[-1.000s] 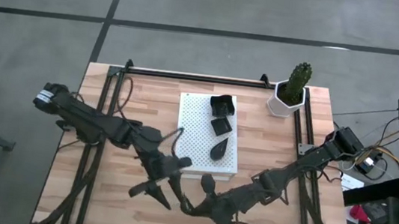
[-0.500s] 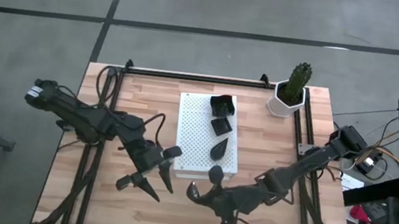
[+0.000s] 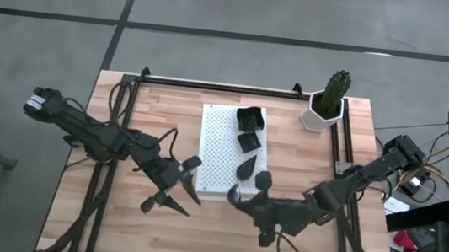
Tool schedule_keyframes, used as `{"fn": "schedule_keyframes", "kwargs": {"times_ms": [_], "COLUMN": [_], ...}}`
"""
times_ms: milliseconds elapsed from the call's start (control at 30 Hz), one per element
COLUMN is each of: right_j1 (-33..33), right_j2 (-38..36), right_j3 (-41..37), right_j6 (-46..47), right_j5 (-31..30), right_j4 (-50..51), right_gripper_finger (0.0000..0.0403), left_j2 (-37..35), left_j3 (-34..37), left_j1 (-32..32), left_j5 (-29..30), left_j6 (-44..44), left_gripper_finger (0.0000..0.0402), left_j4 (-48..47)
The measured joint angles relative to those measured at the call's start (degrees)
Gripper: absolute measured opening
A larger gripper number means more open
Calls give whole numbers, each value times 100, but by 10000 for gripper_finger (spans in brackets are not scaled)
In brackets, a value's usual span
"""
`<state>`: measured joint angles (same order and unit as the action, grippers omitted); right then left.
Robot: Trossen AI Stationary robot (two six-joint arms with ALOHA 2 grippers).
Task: Pick & Place Mini shaped plates
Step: Stack the black drop-shaped plate on top of the black drop-shaped plate on the shelf
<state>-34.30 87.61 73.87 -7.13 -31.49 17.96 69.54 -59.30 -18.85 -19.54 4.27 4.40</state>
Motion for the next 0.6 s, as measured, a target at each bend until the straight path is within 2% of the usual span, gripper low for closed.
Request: {"fn": "schedule_keyframes", "kwargs": {"times_ms": [167,333,500,600], "right_j1": [17,61,199,402], "right_j2": [-139,-127,-73,-78], "right_j3": [4,0,-4,3], "right_j6": [-161,-479,-476,-132], "right_j5": [-569,-963,-1230,-1217], "right_j4": [615,1368,1858,1980], "right_gripper_finger": [8,8,8,8], "left_j2": [-313,-532,-618,-644], "left_j3": [774,1336,1534,1564], "left_j1": [0,-4,-2,-3], "left_j5": [211,471,789,1044], "left_j6": [33,183,161,27], "left_gripper_finger": [186,186,186,186], "left_j4": [960,1307,1515,1480]}}
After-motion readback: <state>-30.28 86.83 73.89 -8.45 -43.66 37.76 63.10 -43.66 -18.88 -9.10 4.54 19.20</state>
